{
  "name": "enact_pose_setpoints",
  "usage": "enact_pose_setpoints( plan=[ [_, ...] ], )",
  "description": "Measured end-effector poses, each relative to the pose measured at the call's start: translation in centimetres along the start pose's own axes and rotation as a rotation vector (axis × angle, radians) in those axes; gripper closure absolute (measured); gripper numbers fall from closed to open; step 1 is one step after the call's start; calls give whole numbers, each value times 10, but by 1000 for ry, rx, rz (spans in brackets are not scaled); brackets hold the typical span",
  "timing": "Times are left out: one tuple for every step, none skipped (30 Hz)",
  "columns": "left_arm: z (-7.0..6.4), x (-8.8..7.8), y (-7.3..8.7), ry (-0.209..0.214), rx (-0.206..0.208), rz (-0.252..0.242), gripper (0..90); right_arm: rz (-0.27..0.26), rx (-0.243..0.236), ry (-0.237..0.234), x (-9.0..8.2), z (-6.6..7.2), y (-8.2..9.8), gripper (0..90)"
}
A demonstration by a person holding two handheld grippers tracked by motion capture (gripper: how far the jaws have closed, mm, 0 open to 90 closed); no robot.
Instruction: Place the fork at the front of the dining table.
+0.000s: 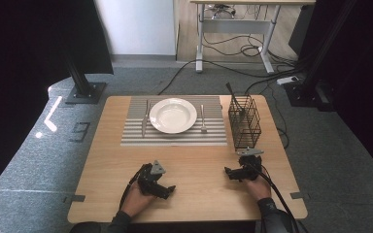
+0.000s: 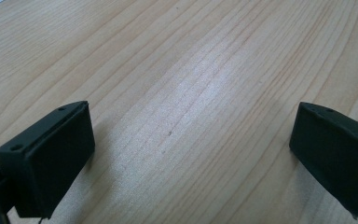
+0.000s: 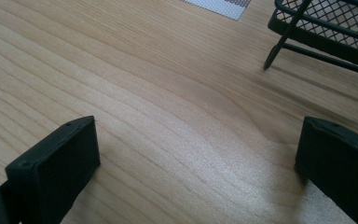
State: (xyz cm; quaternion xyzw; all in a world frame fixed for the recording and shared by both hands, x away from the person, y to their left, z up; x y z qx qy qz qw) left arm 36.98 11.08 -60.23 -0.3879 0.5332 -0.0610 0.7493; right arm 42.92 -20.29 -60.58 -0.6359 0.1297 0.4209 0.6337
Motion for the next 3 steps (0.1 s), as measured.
enact_pose_setpoints(
  plan=[
    [0,0,0,0,0,0,0,0,0,0,0,0,0,0],
    [0,0,0,-2,-2,0,0,0,-1,0,0,0,0,0],
    [0,0,0,-2,-2,0,0,0,-1,0,0,0,0,0]
  ],
)
Point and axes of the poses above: each handheld gripper's, and its own axes: x roughly forward along the jaws, y roughly out of its underside, z roughly to its left, the point moved 7 cm from there along x, roughly forward along the jaws, and after that the axes turned 12 degrees about x, right-handed, at the moved point
